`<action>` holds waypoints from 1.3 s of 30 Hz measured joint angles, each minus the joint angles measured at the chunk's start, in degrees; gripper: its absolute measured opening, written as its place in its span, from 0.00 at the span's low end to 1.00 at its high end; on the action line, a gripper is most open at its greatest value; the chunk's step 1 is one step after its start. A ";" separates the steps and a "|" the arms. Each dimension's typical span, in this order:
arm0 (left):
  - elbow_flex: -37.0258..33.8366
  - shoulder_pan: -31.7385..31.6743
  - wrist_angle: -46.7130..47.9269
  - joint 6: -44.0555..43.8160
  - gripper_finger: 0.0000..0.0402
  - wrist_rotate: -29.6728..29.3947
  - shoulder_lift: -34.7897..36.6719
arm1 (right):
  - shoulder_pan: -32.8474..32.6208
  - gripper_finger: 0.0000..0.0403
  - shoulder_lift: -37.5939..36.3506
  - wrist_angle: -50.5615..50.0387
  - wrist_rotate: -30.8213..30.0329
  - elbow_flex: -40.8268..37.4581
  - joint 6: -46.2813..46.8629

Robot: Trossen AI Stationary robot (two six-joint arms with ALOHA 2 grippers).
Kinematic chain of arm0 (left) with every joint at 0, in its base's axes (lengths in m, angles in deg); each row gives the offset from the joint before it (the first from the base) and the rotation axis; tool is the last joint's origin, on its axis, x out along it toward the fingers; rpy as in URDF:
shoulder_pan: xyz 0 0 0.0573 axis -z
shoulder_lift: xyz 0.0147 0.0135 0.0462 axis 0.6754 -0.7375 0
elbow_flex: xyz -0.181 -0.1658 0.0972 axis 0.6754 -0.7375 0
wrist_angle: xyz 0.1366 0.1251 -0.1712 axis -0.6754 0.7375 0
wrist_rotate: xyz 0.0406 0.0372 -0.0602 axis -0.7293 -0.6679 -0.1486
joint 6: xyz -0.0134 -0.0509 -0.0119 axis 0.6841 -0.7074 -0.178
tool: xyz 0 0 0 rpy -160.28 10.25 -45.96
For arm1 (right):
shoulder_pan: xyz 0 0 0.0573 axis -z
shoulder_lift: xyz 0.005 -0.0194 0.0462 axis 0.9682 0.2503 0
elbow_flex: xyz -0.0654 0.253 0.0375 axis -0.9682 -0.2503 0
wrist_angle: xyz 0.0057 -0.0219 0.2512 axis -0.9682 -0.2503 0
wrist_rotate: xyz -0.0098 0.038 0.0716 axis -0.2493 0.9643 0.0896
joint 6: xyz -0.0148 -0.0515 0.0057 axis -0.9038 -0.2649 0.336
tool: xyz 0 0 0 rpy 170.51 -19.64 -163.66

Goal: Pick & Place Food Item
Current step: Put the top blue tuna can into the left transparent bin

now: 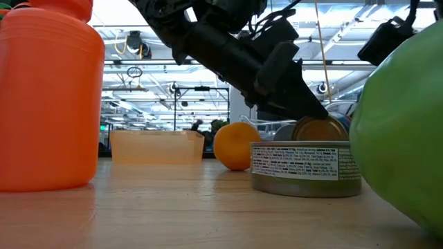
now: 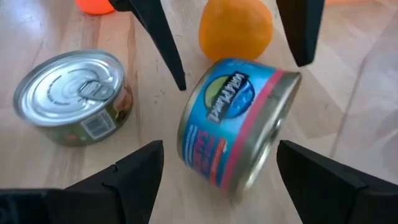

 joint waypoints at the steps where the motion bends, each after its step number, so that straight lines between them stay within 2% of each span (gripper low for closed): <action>1: 0.00 0.00 0.07 0.00 0.87 0.00 0.00 | 0.32 0.73 0.96 1.65 0.10 0.00 -0.31; 9: 0.00 0.00 0.31 -1.75 0.87 -1.05 0.00 | 1.81 0.73 6.35 8.88 -0.13 0.02 -2.63; 13: 0.00 0.00 0.26 -1.77 0.87 -1.13 0.02 | 2.28 0.73 8.44 9.36 -3.98 0.04 -1.89; 16: 0.00 0.00 0.20 -1.80 0.87 -1.10 0.02 | 2.41 0.72 9.29 9.31 -4.62 0.03 -1.14; 19: 0.00 0.02 0.57 -1.95 0.87 -0.83 0.02 | 2.39 0.66 9.28 9.39 -4.58 0.04 -0.95; 24: -0.02 0.12 4.62 -2.33 0.87 -0.49 1.19 | 2.28 0.45 8.42 9.63 -4.50 -0.04 -1.02; 28: -0.11 0.15 11.86 -2.74 0.87 2.16 5.10 | 1.94 0.45 6.61 11.31 -2.19 -0.04 -2.46; 34: -0.16 -0.13 20.52 2.77 0.87 11.61 14.66 | 1.93 0.45 0.21 19.88 1.34 -0.02 -11.36; 37: -2.27 -0.11 20.72 4.68 0.87 14.13 19.18 | 2.02 0.45 -4.35 22.20 0.77 0.09 -16.81; 39: -4.49 -0.11 18.95 4.94 0.87 14.17 22.15 | 2.22 0.45 -7.99 21.72 -2.26 0.07 -20.96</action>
